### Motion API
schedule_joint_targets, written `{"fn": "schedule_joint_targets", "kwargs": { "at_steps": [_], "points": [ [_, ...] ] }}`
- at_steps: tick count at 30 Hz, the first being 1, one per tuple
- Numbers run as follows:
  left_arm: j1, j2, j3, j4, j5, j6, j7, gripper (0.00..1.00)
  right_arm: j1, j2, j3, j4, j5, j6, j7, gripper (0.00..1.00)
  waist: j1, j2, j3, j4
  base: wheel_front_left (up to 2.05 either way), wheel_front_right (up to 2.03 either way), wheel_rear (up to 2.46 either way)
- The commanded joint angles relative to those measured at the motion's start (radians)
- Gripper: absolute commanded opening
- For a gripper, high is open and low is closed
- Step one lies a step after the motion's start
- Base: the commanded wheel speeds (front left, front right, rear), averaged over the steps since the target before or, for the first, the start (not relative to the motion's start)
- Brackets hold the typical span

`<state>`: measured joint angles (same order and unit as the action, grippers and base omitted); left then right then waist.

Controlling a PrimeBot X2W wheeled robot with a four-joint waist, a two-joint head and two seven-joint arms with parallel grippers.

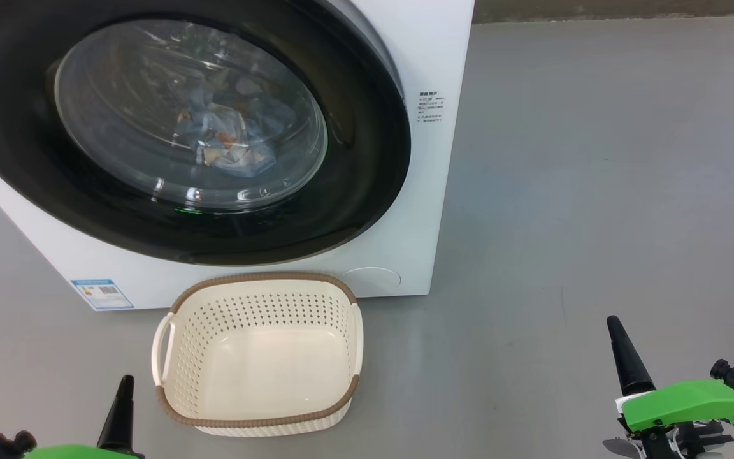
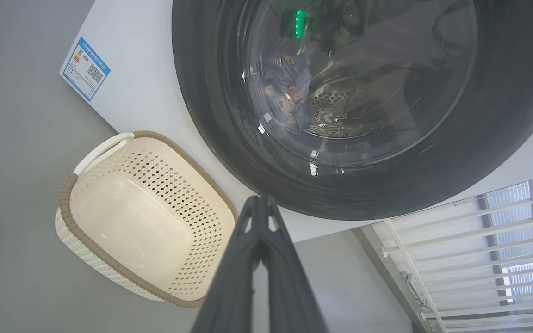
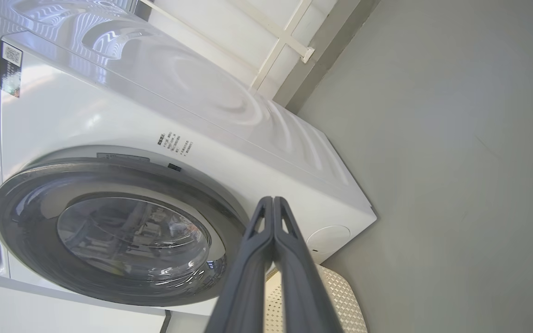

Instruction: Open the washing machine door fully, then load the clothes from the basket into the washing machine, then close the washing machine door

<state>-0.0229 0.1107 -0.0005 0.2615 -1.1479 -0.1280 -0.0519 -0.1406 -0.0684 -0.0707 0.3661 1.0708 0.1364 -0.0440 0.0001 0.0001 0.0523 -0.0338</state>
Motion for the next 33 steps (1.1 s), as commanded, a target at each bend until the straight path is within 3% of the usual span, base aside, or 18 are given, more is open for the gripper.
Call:
{"fn": "schedule_joint_targets", "kwargs": {
  "at_steps": [1, 33],
  "points": [
    [-0.046, 0.014, 0.029, -0.018, -0.02, -0.002, 0.006, 0.0, 0.002, -0.005, 0.011, -0.033, 0.025, -0.003, 0.007, 0.0, -0.0001, -0.0001, -0.001, 0.001, 0.0, 0.0, 0.0],
    [-0.071, -0.029, 0.077, -0.017, -0.312, -0.002, 0.104, 0.0, 0.022, 0.01, -0.025, -0.09, 0.357, -0.005, 0.105, 0.0, -0.0001, -0.0001, -0.032, 0.022, 0.0, 0.0, 0.0]
  ]
}}
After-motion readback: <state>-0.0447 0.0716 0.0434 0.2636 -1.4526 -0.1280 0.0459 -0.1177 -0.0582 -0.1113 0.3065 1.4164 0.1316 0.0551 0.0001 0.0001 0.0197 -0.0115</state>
